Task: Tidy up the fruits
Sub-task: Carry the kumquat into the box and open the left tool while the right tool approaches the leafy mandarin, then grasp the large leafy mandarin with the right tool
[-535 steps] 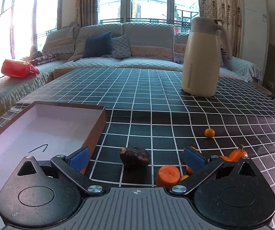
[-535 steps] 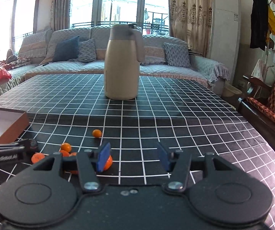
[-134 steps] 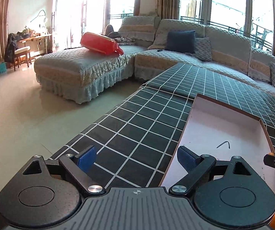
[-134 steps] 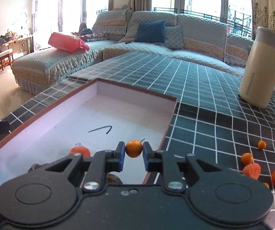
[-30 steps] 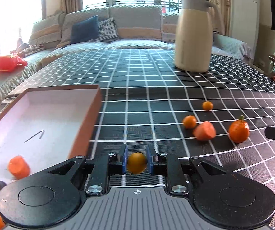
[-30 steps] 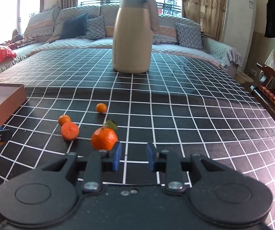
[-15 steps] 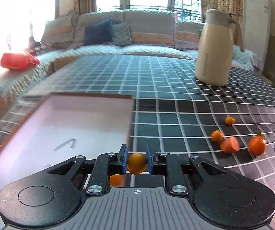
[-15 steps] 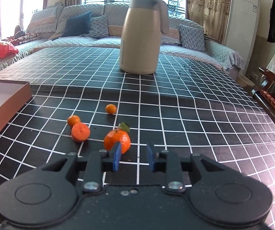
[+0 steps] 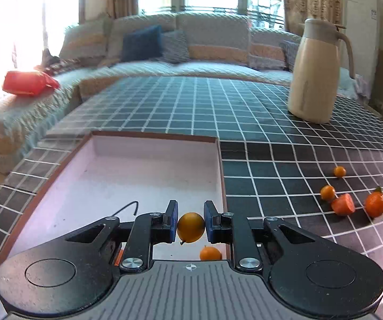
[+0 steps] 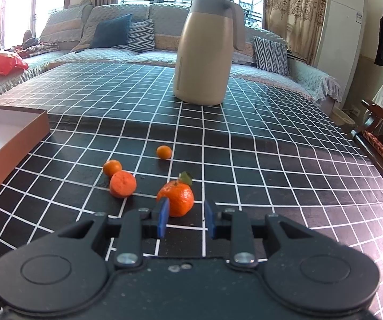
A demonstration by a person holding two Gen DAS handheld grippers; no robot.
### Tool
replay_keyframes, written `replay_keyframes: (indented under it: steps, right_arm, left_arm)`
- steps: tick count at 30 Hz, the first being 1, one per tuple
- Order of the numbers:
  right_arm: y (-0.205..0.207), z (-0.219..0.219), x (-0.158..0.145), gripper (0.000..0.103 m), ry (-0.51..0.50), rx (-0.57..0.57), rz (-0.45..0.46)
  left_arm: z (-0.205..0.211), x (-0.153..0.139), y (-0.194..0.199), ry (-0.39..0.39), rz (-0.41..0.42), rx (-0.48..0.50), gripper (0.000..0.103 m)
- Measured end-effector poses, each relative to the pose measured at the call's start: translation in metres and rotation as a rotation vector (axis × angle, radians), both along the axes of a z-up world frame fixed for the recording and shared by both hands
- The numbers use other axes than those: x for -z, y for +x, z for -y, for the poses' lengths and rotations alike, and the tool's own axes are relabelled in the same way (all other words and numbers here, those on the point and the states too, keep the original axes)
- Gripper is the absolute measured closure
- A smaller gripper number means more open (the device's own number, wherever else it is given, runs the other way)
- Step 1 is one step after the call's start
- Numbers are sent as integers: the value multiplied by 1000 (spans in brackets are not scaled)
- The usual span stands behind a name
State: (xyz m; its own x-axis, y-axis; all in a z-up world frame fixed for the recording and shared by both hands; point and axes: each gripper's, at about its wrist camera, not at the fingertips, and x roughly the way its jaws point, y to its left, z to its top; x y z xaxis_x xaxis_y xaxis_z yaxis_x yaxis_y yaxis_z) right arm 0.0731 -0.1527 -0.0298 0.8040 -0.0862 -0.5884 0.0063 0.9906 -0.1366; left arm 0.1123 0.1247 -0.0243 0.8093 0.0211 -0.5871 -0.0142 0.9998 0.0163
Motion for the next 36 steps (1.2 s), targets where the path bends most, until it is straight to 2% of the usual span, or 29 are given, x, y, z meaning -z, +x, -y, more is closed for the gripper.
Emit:
replay_keyframes:
  steps: [2, 7, 8, 11, 18, 19, 20, 21, 22, 24, 25, 36]
  right_arm:
    - [0, 0, 2, 75, -4, 1, -4]
    - [1, -5, 7, 75, -21, -6, -16]
    - [1, -6, 8, 75, -20, -7, -20]
    - [-1, -9, 10, 75, -28, -10, -21]
    - [-1, -9, 11, 73, -31, -1, -17]
    - [-1, -9, 12, 73, -25, -5, -12]
    - [0, -9, 12, 72, -23, -9, -9]
    - [1, -9, 13, 67, -27, -12, -6]
    - [1, -9, 14, 63, -25, -14, -2]
    - [2, -10, 14, 40, -14, -26, 10]
    - [3, -11, 15, 38, -26, -27, 22]
    - [28, -8, 26, 49, -9, -13, 10]
  left_arm:
    - [-8, 0, 1, 25, 2, 2, 82]
    - [-30, 8, 7, -14, -42, -2, 82]
    - [-31, 9, 8, -30, -47, -2, 82]
    - [-28, 8, 10, 2, -44, 6, 82]
    - [-32, 4, 6, -16, -42, -5, 82]
    - [-31, 3, 5, -19, -38, -7, 77]
    - [-30, 1, 2, -17, -30, -10, 58]
    - [-27, -1, -2, -9, -13, -16, 44]
    - [-24, -4, -7, 5, 14, -25, 23]
    - [-17, -10, -14, 36, 51, -23, 19]
    - [-15, -13, -16, 31, 54, -13, 19]
    - [-9, -19, -23, 19, 65, -17, 19]
